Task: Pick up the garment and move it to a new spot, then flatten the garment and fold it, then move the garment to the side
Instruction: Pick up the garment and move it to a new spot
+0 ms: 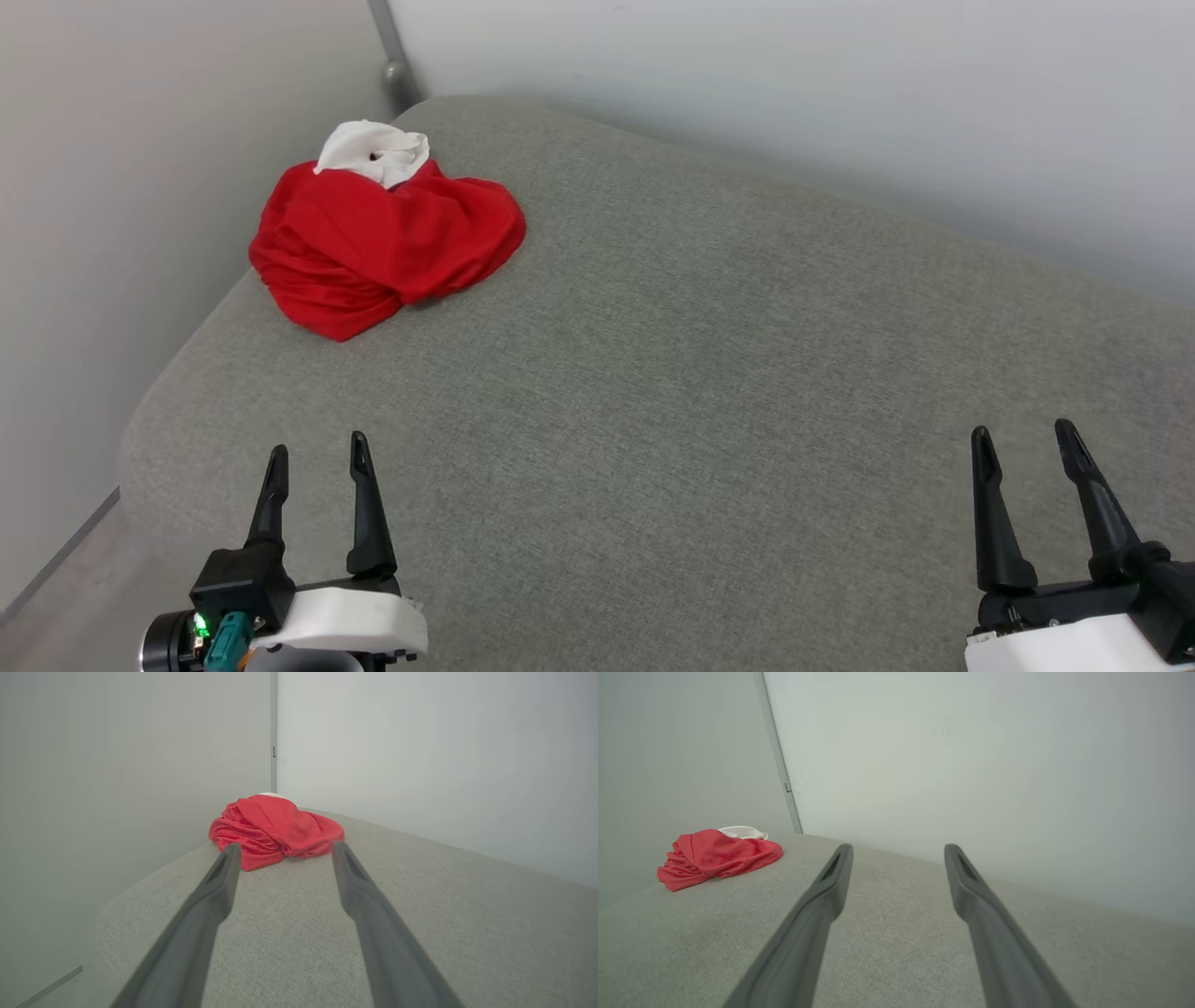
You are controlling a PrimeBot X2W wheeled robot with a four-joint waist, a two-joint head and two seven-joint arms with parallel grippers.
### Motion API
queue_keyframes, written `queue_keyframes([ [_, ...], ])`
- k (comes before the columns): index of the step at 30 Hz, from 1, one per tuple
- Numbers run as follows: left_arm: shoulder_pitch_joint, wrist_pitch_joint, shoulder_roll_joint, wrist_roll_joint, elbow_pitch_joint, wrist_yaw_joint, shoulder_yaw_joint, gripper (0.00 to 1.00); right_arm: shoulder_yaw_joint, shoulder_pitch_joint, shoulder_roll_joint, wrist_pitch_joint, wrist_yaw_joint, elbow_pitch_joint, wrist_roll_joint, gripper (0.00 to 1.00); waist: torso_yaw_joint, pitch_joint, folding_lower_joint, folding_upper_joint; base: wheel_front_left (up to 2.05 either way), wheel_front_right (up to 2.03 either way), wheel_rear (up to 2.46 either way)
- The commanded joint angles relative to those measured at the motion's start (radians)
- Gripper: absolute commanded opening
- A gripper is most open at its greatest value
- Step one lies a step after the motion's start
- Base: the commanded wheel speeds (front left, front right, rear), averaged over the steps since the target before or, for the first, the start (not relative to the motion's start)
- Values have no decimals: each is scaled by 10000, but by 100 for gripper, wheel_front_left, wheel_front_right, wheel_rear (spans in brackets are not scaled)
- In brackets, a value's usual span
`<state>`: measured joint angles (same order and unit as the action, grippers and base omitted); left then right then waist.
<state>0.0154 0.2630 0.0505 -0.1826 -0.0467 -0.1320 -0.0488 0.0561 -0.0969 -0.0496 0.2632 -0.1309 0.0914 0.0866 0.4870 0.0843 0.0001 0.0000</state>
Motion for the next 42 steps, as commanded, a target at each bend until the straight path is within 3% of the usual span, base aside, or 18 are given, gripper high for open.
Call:
queue_keyframes([
  [1,-51,28,-3,-93,35,-60,44,100,-13,102,-12,25,3,40,-65,100,308,97,-1,0,0,0,0],
  [9,15,28,-3,-231,-35,-120,128,100,-104,118,-12,25,3,14,-186,100,445,93,-1,0,0,0,0],
  [16,-385,28,-3,-211,-338,155,568,100,-168,147,-12,25,3,62,-309,100,256,160,-1,0,0,0,0],
  [23,-2061,28,337,193,-1148,1071,1710,100,-216,426,-14,25,3,249,-649,100,-146,778,-1,0,0,0,0],
  [35,-6703,-5,2466,-287,-4071,1966,3128,100,104,1416,-14,25,3,795,-1624,100,-1067,2931,-1,0,0,0,0],
  [42,-9050,-1874,4190,-815,-6067,2432,3095,100,92,1989,-14,25,3,1290,-1988,100,-1613,4056,-1,0,0,0,0],
])
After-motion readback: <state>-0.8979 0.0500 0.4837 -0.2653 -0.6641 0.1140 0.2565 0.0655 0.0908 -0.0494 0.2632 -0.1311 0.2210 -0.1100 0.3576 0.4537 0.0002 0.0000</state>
